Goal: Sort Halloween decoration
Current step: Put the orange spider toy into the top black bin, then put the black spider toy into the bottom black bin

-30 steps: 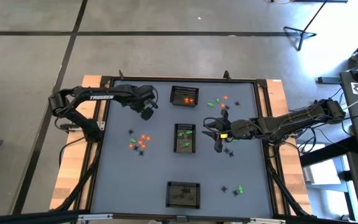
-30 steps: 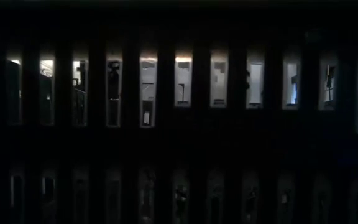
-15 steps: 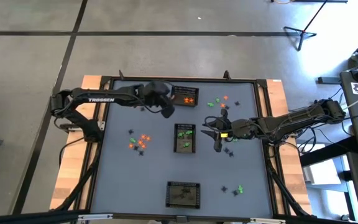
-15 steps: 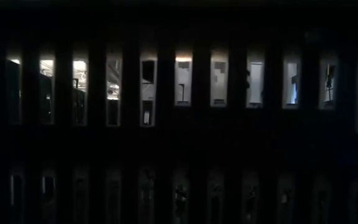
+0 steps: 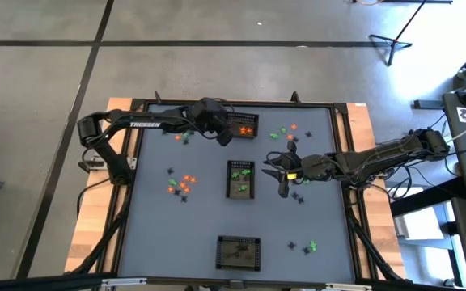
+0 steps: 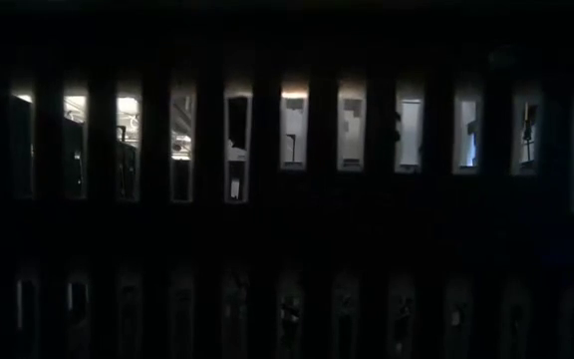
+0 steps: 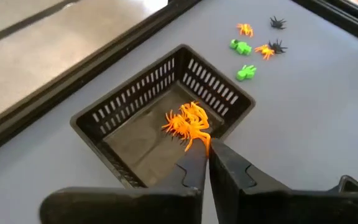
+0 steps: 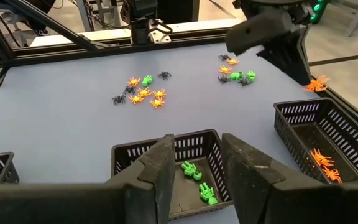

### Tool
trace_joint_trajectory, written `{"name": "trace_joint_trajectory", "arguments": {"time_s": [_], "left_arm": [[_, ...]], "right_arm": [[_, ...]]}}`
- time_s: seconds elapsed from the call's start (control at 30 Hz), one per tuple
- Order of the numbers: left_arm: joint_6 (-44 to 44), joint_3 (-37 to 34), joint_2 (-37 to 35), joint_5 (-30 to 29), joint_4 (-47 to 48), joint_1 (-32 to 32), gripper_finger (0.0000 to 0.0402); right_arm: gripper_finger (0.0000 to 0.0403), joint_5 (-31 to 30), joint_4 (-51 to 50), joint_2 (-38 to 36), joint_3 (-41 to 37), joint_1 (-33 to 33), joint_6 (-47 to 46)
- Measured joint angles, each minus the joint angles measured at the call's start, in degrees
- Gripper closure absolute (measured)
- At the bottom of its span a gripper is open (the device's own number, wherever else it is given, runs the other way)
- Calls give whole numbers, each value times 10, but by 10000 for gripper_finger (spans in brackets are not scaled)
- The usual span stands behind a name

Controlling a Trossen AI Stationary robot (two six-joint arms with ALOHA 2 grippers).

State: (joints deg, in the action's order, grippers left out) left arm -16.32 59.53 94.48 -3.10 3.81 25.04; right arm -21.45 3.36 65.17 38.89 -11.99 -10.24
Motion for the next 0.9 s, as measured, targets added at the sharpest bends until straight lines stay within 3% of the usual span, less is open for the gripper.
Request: {"name": "trace_joint_trajectory", "arguments": {"time_s": [0.27, 0.43, 0.9], "left_arm": [[-8, 0, 10, -6, -4, 6, 309], [4, 0, -8, -10, 24, 9, 287], [15, 0, -32, -111, 322, 41, 288]], "right_arm": [[274, 0, -5, 0, 0, 0, 0], [274, 0, -11, 0, 0, 0, 0], [274, 0, -35, 0, 0, 0, -15]]}}
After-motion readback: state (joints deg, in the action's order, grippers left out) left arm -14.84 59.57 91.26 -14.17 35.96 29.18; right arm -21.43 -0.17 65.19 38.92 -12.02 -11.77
